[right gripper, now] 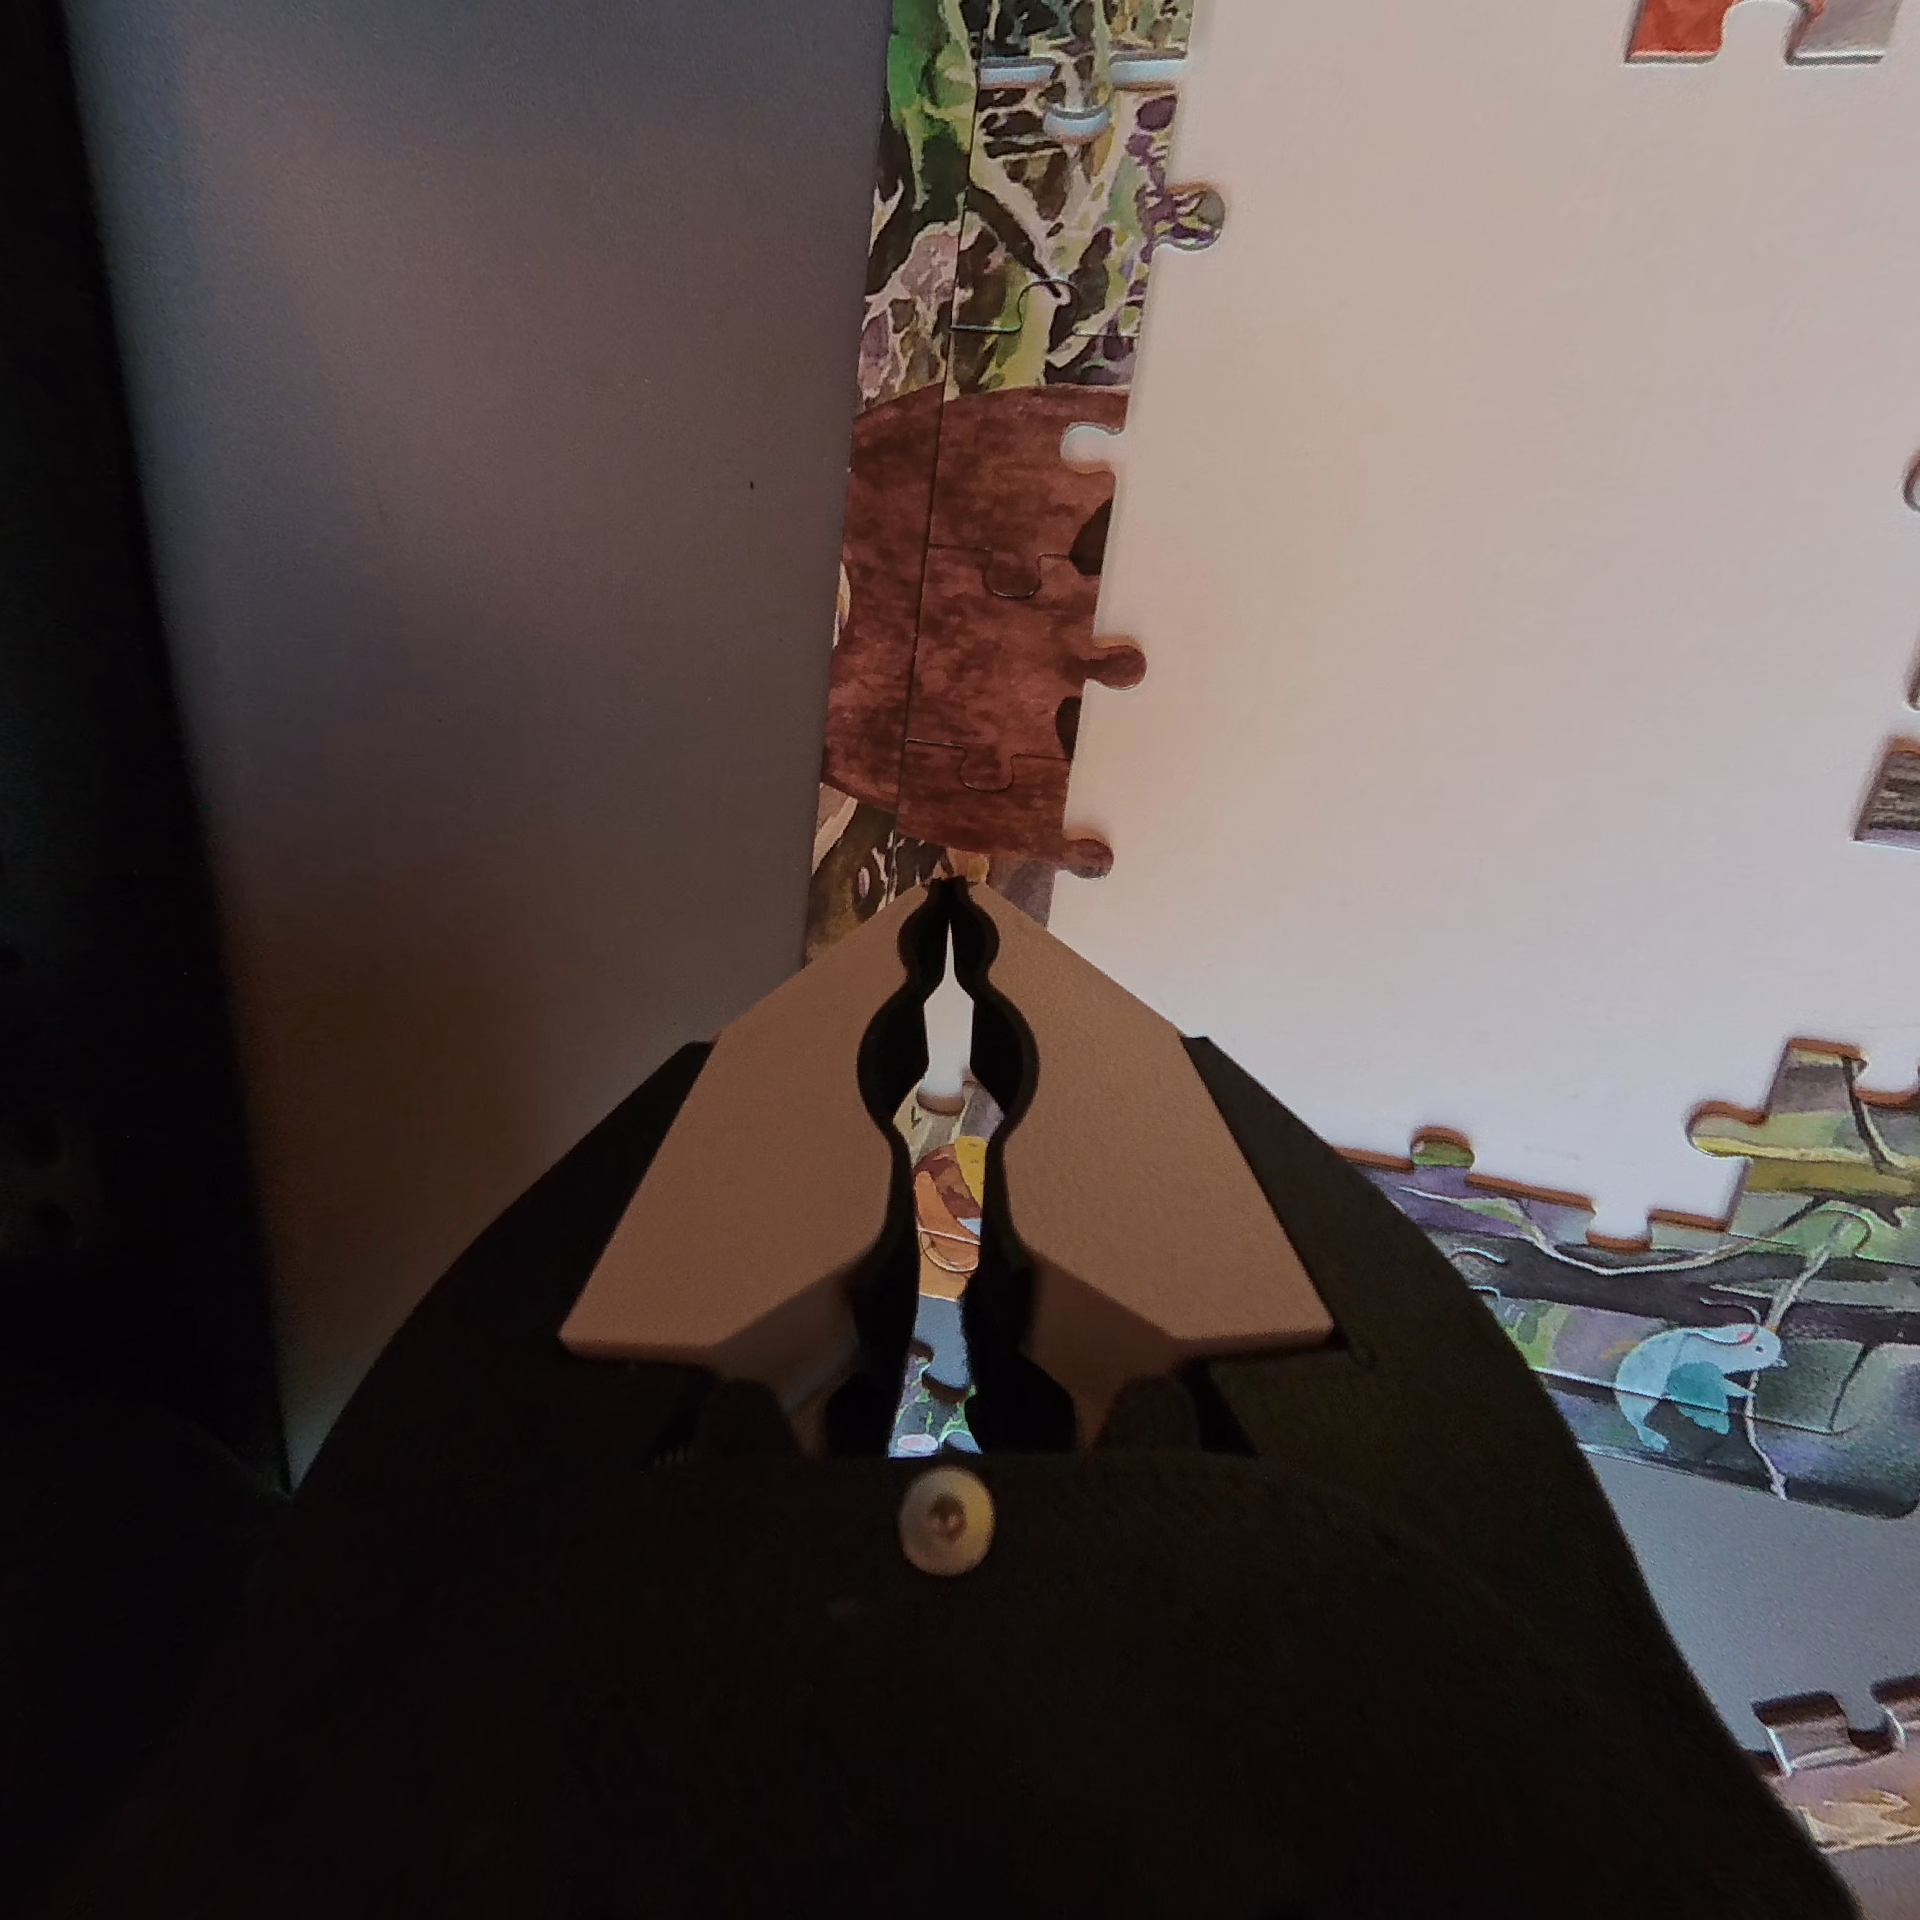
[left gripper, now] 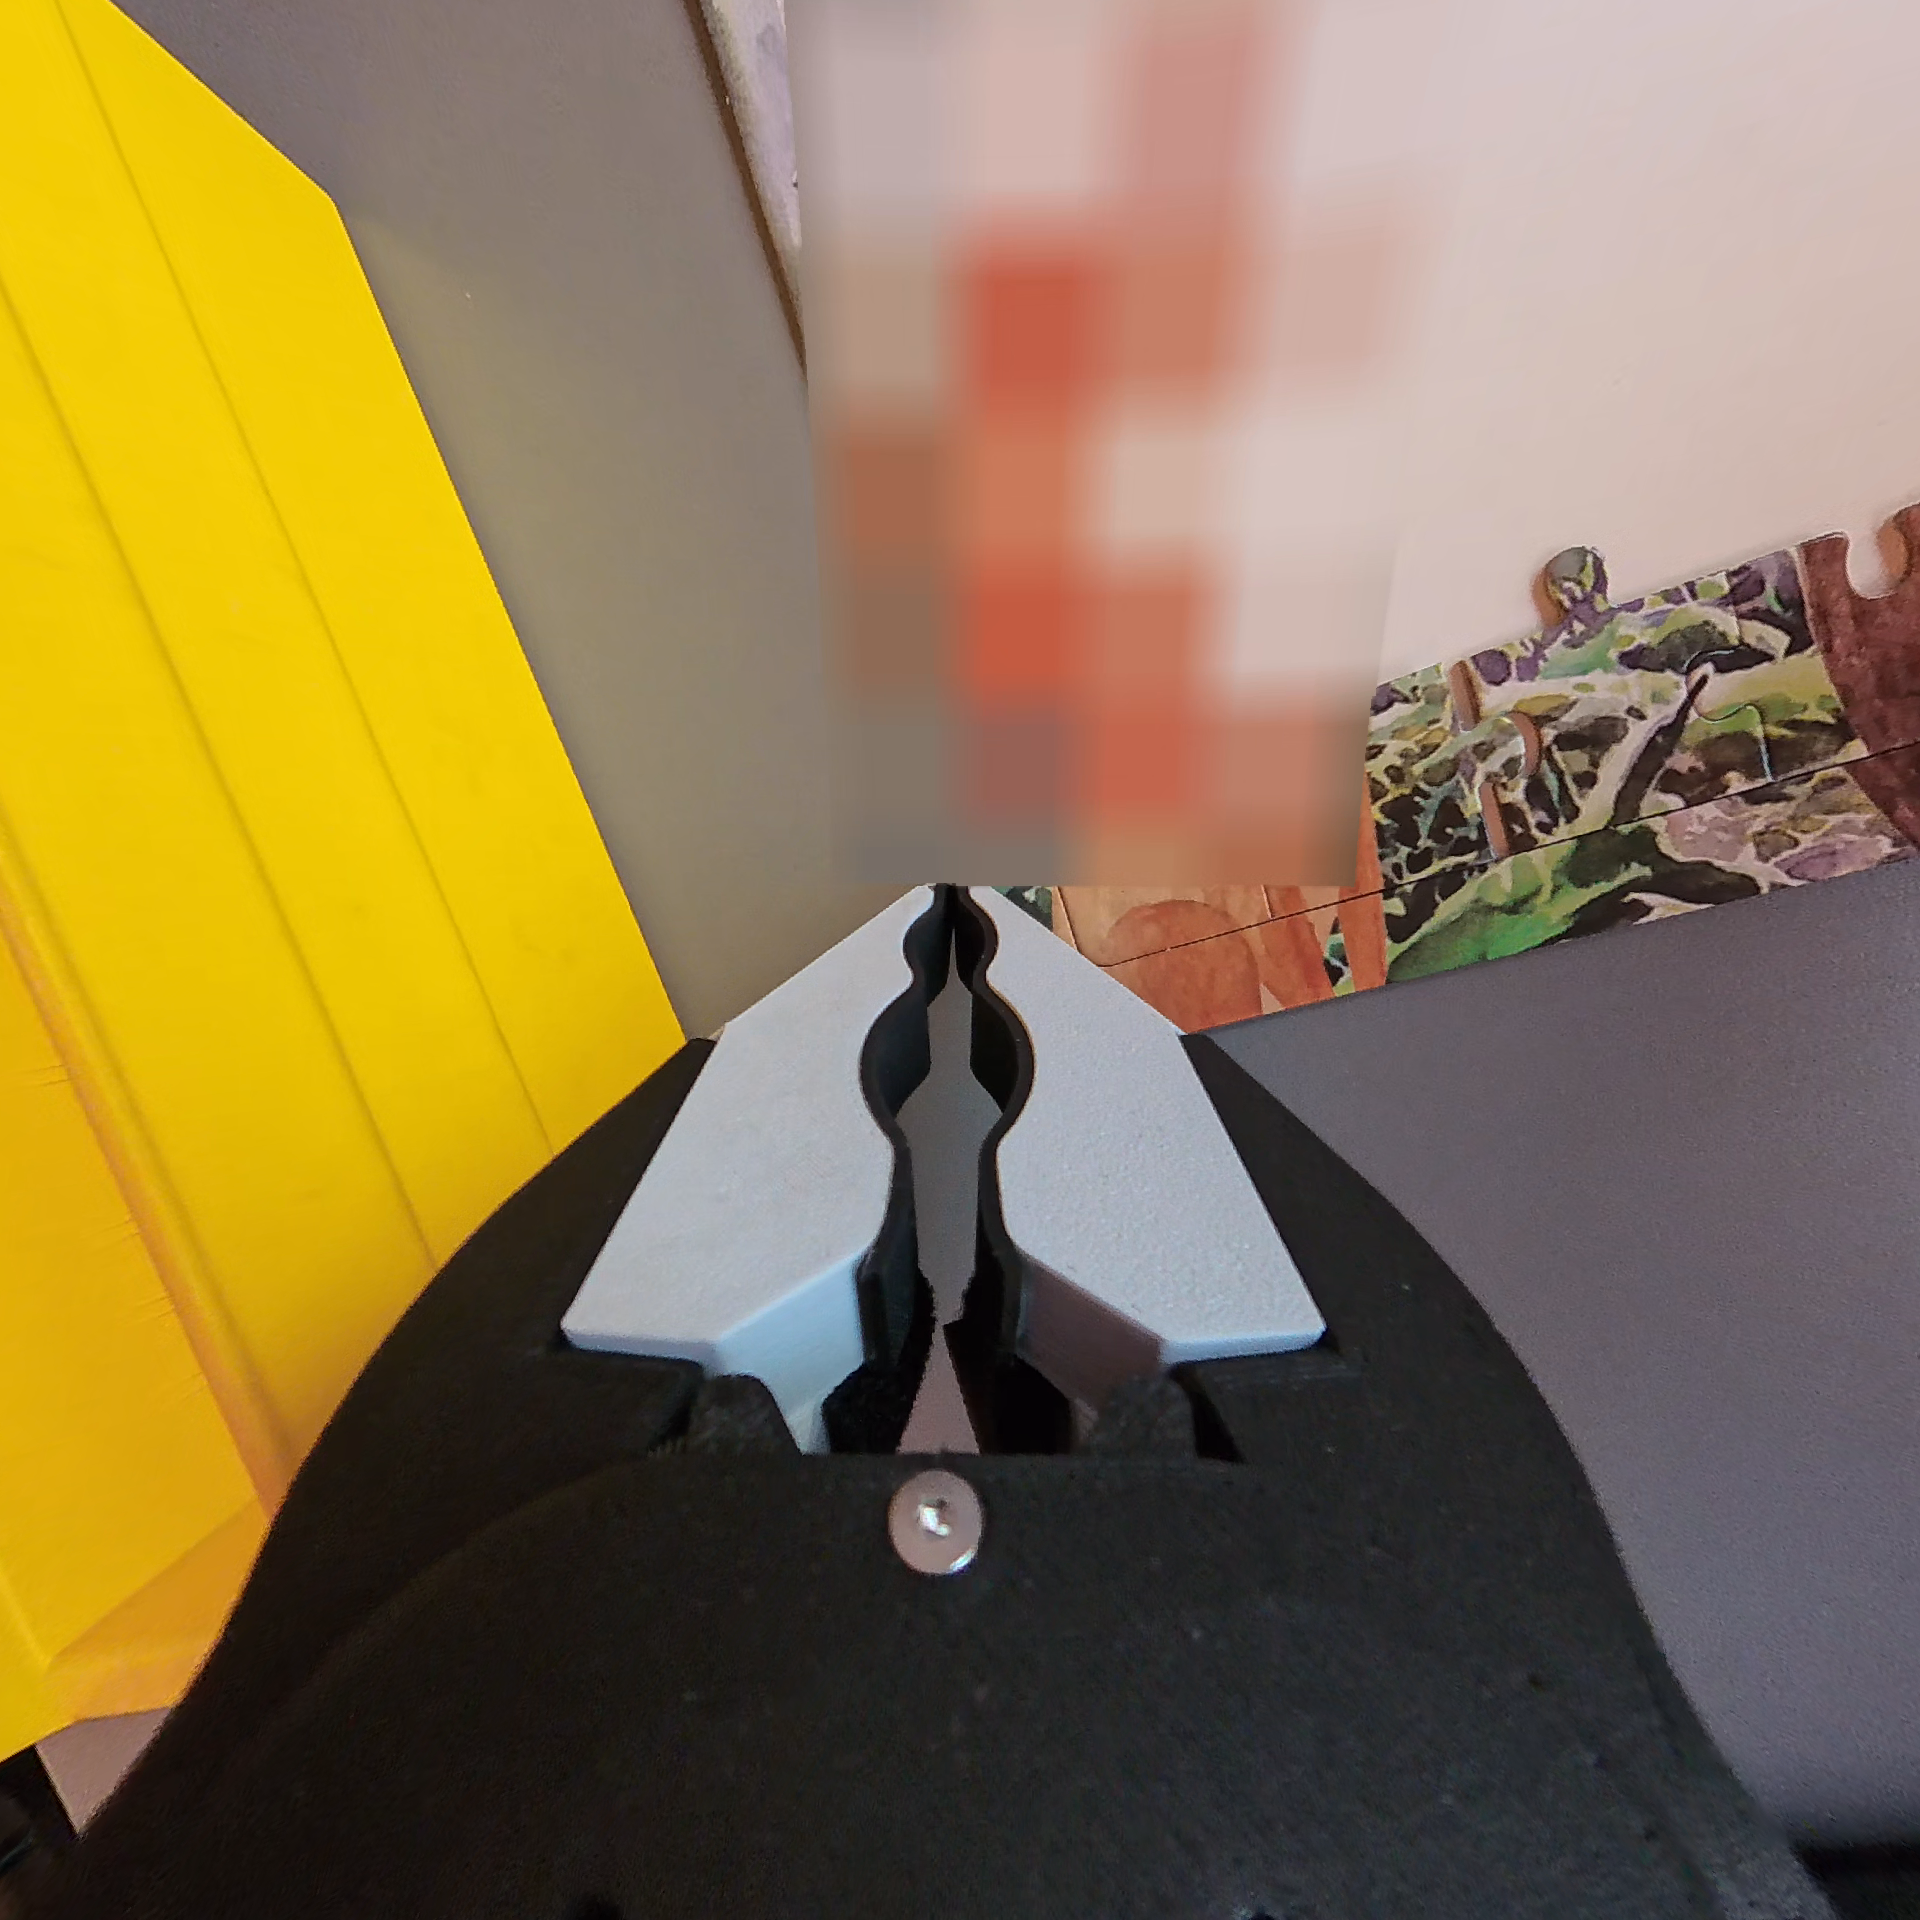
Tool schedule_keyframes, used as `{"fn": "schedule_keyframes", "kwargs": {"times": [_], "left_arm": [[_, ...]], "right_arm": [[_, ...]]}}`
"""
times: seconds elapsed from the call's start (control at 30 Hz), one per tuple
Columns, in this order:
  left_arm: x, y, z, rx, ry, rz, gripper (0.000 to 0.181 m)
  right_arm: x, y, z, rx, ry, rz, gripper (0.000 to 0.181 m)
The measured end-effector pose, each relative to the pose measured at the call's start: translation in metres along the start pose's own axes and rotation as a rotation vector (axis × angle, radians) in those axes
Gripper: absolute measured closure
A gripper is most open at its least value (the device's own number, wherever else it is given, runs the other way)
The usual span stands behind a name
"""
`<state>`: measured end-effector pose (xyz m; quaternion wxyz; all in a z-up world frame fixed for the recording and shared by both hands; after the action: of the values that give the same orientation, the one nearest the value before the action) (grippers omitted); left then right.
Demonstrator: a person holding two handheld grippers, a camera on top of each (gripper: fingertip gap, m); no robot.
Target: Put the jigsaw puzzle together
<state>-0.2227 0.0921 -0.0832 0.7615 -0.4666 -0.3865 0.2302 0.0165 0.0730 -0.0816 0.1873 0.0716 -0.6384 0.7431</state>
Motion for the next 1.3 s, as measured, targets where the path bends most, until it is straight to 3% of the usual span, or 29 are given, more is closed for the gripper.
{"fn": "schedule_keyframes", "kwargs": {"times": [0.83, 1.0, 1.1, 1.2, 1.3], "left_arm": [[0.000, 0.000, 0.001, 0.003, 0.017, -0.010, 0.181], [0.001, -0.002, -0.001, -0.005, 0.016, -0.024, 0.181], [0.004, -0.008, -0.006, -0.001, 0.024, -0.076, 0.181], [0.007, -0.014, -0.008, -0.004, 0.027, -0.134, 0.181], [0.007, -0.017, -0.005, -0.025, 0.006, -0.155, 0.181]], "right_arm": [[0.002, 0.000, -0.001, 0.009, 0.006, -0.003, 0.181], [0.003, -0.011, 0.000, -0.029, 0.001, -0.025, 0.181], [0.028, -0.024, 0.005, -0.098, -0.047, -0.159, 0.181], [0.078, -0.013, 0.002, -0.185, 0.002, -0.381, 0.181], [0.095, 0.018, 0.000, -0.199, 0.026, -0.305, 0.181]]}}
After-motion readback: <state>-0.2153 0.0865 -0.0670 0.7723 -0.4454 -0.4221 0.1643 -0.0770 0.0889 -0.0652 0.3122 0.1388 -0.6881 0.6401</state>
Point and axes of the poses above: each gripper's, where its closed fingertips meet, y out along the fingers, x out of its top, z = x × y across the jaws, the point moved 9 cm from there along -y, back along the fingers, and after that the axes turned 2 degrees about z, right-handed, at the moved point
